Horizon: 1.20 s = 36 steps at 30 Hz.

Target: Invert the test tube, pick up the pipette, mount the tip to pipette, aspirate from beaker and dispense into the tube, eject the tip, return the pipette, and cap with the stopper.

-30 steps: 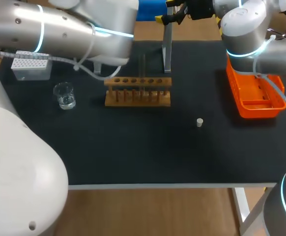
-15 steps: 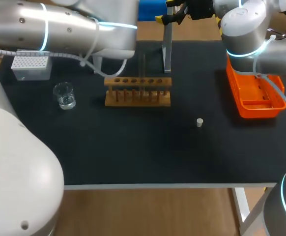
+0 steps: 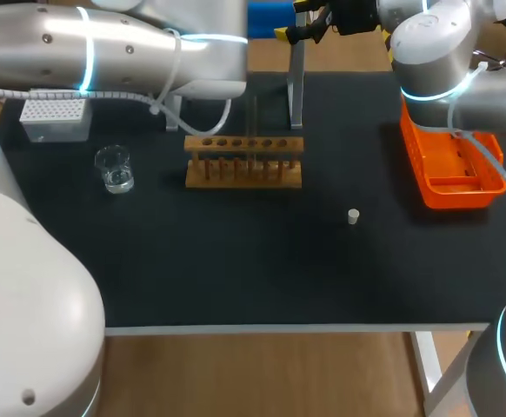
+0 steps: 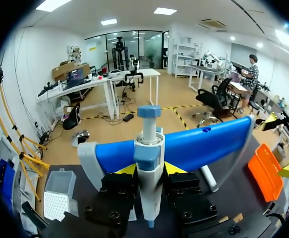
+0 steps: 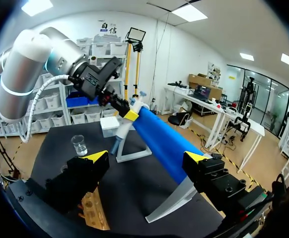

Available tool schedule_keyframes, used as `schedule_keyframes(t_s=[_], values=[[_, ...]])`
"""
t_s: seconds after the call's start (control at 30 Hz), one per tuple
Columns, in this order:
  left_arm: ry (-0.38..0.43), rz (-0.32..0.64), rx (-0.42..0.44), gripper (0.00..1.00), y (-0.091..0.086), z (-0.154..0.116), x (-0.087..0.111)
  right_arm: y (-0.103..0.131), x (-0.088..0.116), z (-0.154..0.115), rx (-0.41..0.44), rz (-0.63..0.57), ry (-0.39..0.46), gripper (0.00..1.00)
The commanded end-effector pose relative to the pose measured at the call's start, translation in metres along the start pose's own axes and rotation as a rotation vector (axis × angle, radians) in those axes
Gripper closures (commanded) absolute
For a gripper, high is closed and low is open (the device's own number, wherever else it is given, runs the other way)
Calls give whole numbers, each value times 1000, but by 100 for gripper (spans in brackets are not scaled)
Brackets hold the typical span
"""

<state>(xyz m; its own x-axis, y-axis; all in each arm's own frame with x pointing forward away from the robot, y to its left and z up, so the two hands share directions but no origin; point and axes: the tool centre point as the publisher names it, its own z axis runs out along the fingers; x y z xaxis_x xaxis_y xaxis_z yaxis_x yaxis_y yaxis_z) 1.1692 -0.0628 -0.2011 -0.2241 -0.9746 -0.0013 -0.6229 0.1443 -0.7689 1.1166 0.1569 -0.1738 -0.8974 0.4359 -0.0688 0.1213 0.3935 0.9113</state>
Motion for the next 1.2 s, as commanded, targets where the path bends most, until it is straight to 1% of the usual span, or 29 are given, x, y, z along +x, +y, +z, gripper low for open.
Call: schedule_keyframes(t_s=[0.03,0.33,0.57,0.6,0.63,0.67,0.7,0.9,1.2], values=[[2,2,-5,100,1,4,-1,1,-1,-1,4,0,4,0],[-13,11,7,100,-8,2,0,1,-1,-1,4,0,4,0],[-15,8,3,100,-8,3,3,1,-1,-1,4,0,4,0],[-14,6,2,88,-7,4,4,1,-1,-1,4,0,4,0],[-13,4,2,58,-6,5,4,1,-1,-1,4,0,4,0],[-11,3,1,4,-5,5,6,1,-1,-1,4,0,4,0],[-9,0,1,0,-5,5,6,1,-1,-1,4,0,4,0],[-5,-7,0,0,2,3,9,1,-1,-1,4,0,4,0],[-13,-17,6,0,7,-10,13,1,-1,-1,4,0,4,0]])
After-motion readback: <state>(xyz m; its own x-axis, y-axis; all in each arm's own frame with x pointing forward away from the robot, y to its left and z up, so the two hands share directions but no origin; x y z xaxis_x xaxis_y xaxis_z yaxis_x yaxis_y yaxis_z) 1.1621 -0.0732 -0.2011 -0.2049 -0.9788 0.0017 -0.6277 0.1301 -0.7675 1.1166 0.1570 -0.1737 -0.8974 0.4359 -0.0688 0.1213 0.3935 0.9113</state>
